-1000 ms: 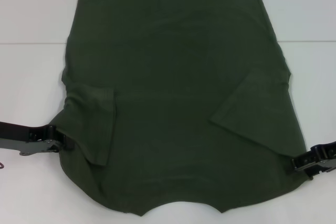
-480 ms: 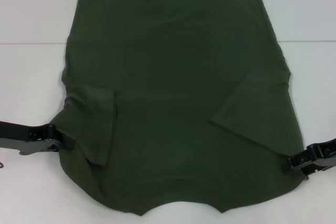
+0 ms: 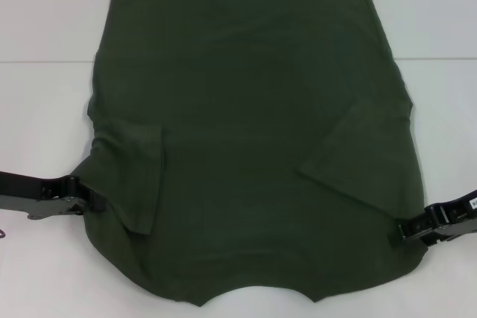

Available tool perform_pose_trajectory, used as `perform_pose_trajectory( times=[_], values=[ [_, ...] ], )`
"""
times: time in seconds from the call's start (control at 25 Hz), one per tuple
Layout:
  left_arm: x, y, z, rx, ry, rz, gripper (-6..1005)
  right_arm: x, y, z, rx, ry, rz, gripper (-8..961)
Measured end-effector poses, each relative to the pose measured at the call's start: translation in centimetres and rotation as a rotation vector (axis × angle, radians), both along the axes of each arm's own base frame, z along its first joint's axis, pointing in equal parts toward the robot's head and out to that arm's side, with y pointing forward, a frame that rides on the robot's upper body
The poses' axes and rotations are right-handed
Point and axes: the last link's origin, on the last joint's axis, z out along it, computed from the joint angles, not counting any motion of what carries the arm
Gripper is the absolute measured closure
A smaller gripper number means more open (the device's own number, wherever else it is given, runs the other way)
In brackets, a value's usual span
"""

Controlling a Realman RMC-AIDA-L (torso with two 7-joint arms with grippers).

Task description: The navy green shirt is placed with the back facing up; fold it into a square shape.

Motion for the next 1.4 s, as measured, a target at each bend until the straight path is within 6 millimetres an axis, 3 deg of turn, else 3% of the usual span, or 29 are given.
perform_pose_trajectory(
  times=[0.28,0.72,0.84,1.04,1.4],
  values=[
    [0.01,0.01,0.00,0.001,-0.001,-0.001,961,-0.09,0.01,-0.17,-0.008,-0.007,0.006,179],
    [0.18,0.16,0.01,0.001,0.000,-0.012,963,-0.27,0.11,-0.47,-0.026,-0.043,0.030,398],
    [0.22,0.16,-0.05,0.001,-0.001,-0.013,963,-0.29,0.11,-0.53,-0.030,-0.045,0.030,612],
    [0.32,0.24,-0.02,0.007,-0.008,-0.017,962,-0.29,0.09,-0.59,-0.034,-0.049,0.032,849],
    [0.40,0.27,0.14,0.030,-0.034,-0.019,961,-0.05,0.10,-0.28,-0.026,-0.052,0.040,895]
  ],
)
